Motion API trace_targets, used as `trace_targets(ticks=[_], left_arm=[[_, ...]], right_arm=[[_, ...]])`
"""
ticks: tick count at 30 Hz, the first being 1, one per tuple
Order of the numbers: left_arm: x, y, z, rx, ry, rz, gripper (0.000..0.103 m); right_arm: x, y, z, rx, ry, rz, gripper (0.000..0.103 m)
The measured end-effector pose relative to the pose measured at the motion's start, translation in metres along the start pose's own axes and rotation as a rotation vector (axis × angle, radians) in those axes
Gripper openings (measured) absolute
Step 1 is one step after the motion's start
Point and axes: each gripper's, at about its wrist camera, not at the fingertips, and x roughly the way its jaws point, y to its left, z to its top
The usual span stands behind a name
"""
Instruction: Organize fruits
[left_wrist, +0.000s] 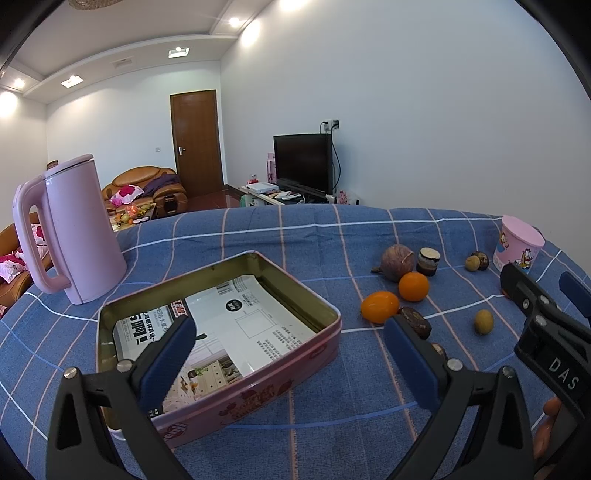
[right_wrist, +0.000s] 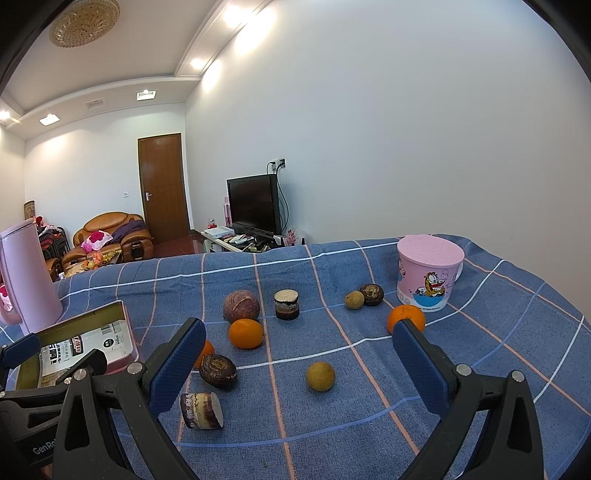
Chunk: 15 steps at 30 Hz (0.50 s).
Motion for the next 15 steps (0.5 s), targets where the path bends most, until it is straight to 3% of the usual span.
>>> trace_targets(ticks=[15], left_arm=[[0.0013, -0.0009, -0.0001, 0.001, 0.008, -0.005, 0.103]], right_arm=[[-0.0002, -0.0003, 0.0, -0.001, 0.0, -0.001, 0.102]])
